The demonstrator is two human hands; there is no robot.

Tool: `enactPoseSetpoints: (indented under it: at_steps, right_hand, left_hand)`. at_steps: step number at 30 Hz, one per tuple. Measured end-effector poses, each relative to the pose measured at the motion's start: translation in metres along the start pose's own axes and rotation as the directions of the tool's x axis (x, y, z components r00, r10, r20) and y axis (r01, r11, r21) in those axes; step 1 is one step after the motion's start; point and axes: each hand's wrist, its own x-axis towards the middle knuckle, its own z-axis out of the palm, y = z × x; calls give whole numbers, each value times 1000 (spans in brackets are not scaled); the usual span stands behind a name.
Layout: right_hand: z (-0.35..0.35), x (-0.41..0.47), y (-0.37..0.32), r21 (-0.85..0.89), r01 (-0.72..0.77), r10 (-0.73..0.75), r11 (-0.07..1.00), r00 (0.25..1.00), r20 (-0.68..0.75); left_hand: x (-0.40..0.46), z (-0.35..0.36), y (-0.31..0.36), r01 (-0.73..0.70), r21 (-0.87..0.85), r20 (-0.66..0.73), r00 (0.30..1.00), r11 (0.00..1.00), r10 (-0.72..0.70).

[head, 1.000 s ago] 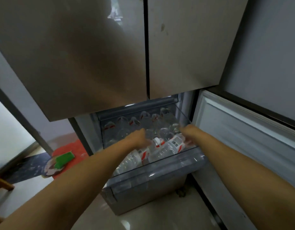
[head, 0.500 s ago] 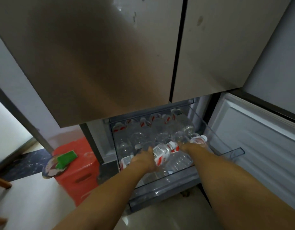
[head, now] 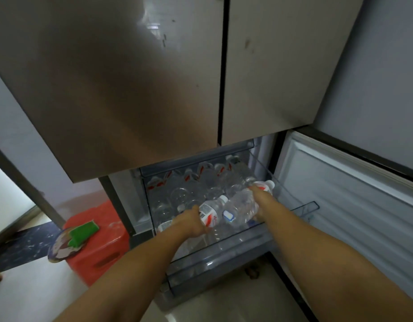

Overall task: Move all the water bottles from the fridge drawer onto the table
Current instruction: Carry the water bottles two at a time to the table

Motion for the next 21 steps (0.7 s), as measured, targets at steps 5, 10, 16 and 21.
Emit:
enactPoseSetpoints:
  at_steps: [5, 10, 16, 21]
  right_hand:
    - [-33, -27, -10, 384, 24, -83, 923, 987, 139]
    - [-77, -70, -11, 482, 92, -192, 871, 968, 162]
    - [-131, -97, 11, 215, 421, -425, 881, 905, -29]
    - [-184, -119, 57, -81, 567, -573, 820, 809, -135]
  left_hand:
    - [-13, -30, 34, -65, -76, -83, 995, 995, 59]
    - [-35, -41, 89, -237, -359, -179, 967, 903, 183]
    - [-66, -19, 139, -320, -594, -212, 947, 738, 240]
    - [-99, 36, 171, -339, -624, -197, 940, 704, 277]
